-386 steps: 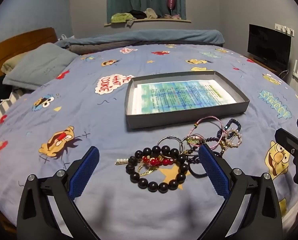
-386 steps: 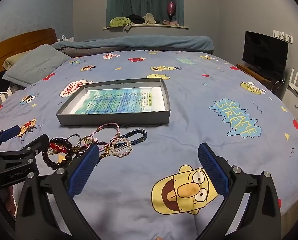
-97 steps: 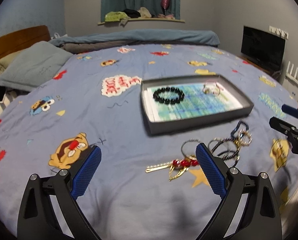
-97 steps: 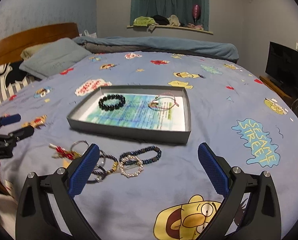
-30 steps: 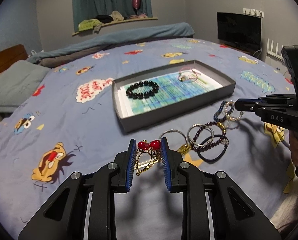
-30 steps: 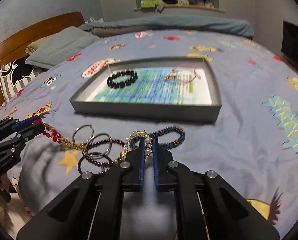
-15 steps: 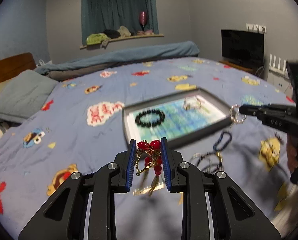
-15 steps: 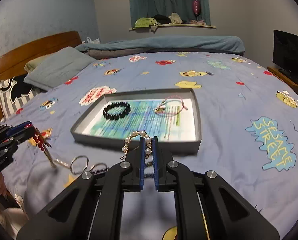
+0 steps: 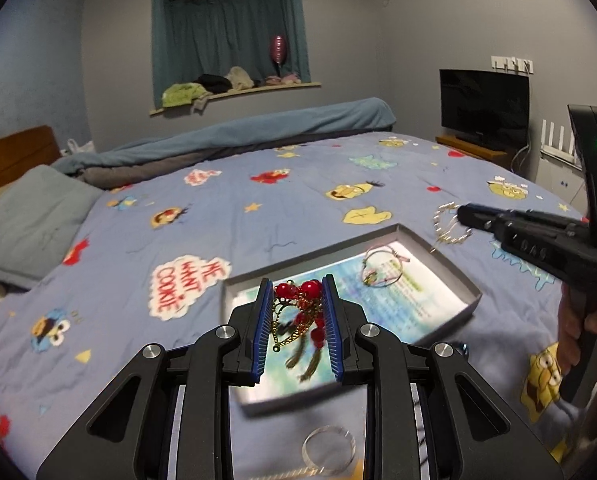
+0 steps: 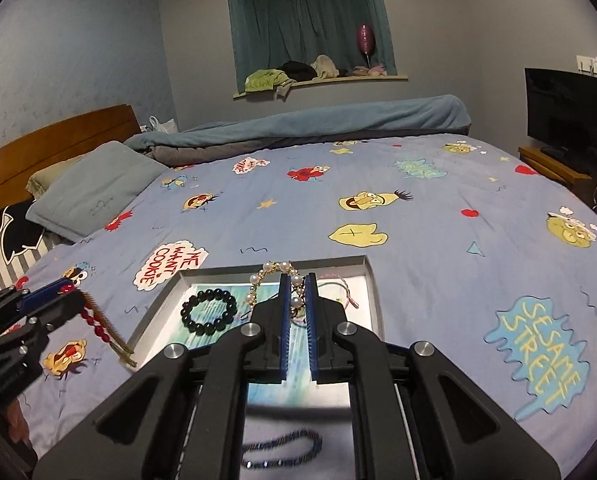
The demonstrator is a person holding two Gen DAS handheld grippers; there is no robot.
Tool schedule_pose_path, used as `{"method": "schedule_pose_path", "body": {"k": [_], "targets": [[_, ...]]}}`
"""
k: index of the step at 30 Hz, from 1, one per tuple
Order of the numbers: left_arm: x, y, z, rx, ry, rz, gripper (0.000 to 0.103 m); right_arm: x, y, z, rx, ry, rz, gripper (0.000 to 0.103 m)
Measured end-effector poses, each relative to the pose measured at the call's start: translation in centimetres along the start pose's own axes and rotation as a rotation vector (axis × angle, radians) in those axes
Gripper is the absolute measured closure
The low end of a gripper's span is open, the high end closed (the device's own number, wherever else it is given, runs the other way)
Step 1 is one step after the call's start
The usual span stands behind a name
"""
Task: Organize jewelry
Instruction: 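Lift and carry both held pieces over the grey box with both tools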
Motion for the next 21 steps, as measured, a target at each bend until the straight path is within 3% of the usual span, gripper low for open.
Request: {"method": "schedule_pose_path", "body": {"k": [8,21], "targets": [[-1.3,-7.1,-2.2,0.085,0.033,0.044,0.077,2.0,-5.1,-2.5,0.018,0.012,0.122,0.096],[0.1,-16.6,-3.8,0.077,0.025,0.125,0.077,6.0,-11.1,-4.6,0.054,0.027,0.285,0.096]]}}
Point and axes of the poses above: each gripper's, at about its wrist camera, not at the fingertips, and y roughly against the way its jaws point, z to its left, x to its underside, the point moved 6 cm from there along -y, roughly the way its jaws point, and after that the axes turned 2 degrees about -x, right-handed, at the moved point
